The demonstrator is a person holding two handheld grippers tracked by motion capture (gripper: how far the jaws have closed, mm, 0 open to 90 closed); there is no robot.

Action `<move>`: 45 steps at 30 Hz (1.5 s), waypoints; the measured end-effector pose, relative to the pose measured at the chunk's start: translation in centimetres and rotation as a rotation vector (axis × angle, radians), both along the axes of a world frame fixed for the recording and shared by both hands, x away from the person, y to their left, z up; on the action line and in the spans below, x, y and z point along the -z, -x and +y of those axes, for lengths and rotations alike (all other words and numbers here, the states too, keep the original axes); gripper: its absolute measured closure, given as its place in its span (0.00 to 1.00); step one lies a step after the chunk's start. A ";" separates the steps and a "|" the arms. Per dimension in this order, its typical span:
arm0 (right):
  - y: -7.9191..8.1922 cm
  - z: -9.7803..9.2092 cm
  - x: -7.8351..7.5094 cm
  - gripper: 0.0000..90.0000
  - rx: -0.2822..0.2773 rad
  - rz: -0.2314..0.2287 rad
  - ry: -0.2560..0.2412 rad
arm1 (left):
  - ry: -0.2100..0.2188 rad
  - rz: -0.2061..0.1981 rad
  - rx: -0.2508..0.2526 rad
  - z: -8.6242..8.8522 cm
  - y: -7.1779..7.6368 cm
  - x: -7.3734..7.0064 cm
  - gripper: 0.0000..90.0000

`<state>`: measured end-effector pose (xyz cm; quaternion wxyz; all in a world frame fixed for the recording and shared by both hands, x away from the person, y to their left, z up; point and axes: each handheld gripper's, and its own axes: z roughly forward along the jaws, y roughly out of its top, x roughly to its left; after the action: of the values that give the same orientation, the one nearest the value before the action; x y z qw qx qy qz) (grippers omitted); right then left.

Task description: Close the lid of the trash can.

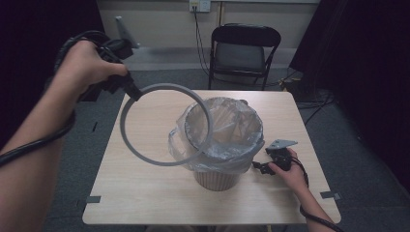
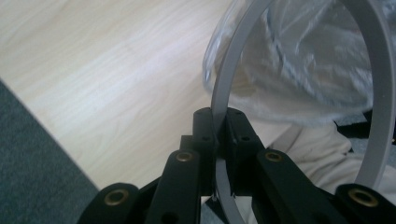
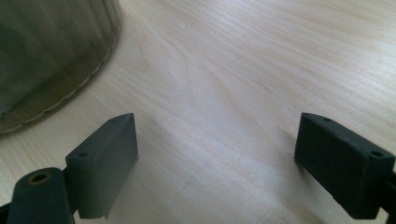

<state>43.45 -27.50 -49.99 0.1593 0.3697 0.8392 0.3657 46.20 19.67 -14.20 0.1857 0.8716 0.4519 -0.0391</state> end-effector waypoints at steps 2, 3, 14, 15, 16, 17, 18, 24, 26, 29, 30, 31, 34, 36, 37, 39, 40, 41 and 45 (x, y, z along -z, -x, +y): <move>0.0 0.0 0.0 0.14 0.000 0.000 0.000 | 0.014 -0.007 0.001 -1.3 -0.7 0.5 0.93; 0.0 0.0 0.0 0.14 0.000 0.000 0.000 | 0.012 -0.014 -0.002 -2.0 -1.0 0.7 0.93; 0.0 0.0 0.0 0.13 0.000 -0.001 0.001 | 0.071 0.008 -0.004 -8.5 -4.1 3.8 0.93; -0.1 0.1 0.0 0.13 0.001 -0.001 0.001 | 0.068 0.005 -0.003 -8.9 -4.2 4.1 0.93; -0.1 0.1 0.0 0.13 0.001 -0.001 0.001 | 0.071 0.003 -0.001 -9.4 -4.3 4.3 0.93; -0.1 0.1 0.0 0.13 0.001 -0.001 0.001 | 0.067 0.001 0.000 -9.8 -4.3 4.5 0.93; 0.0 0.1 0.0 0.13 0.001 -0.001 0.001 | 0.063 -0.003 0.008 -10.2 -4.4 4.7 0.93; -0.1 0.1 0.0 0.13 0.001 -0.001 0.001 | 0.004 -0.033 0.010 -11.6 -4.5 5.6 0.93; 0.0 0.1 0.0 0.13 0.001 -0.002 0.002 | 0.005 -0.035 0.001 -11.7 -4.4 6.1 0.92; 0.0 0.1 0.0 0.13 0.002 -0.002 0.002 | 0.009 -0.044 0.004 -11.8 -4.2 6.5 0.92; 0.0 0.1 0.0 0.13 0.002 -0.001 0.001 | 0.008 -0.051 0.009 -11.9 -4.1 6.7 0.92; 0.0 0.1 0.0 0.13 0.002 -0.001 0.001 | 0.006 -0.061 0.006 -11.9 -4.0 6.8 0.92; 0.0 0.1 0.0 0.13 0.002 -0.001 0.001 | -0.008 -0.075 0.006 -12.1 -3.8 6.7 0.92; 0.0 0.1 0.0 0.13 0.002 -0.002 0.001 | -0.020 -0.077 0.009 -12.2 -3.7 6.8 0.92; 0.0 0.1 0.0 0.13 0.002 -0.001 0.001 | -0.027 -0.080 0.010 -12.3 -3.6 6.8 0.92; 0.0 0.1 0.0 0.13 0.002 -0.001 0.001 | -0.044 -0.097 0.020 -12.6 -3.5 6.9 0.92; 0.0 0.1 0.0 0.13 0.002 -0.001 0.001 | -0.047 -0.096 0.026 -12.6 -3.5 7.0 0.92; 0.0 0.1 0.0 0.13 0.002 -0.001 0.001 | -0.050 -0.100 0.025 -12.7 -3.4 7.1 0.92; 0.0 0.1 0.0 0.13 0.002 -0.001 0.001 | -0.012 -0.178 0.049 -12.4 -3.4 7.7 0.65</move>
<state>43.49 -27.42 -50.00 0.1602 0.3703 0.8389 0.3652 49.56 7.32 -21.89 0.2191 0.8836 0.4121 0.0366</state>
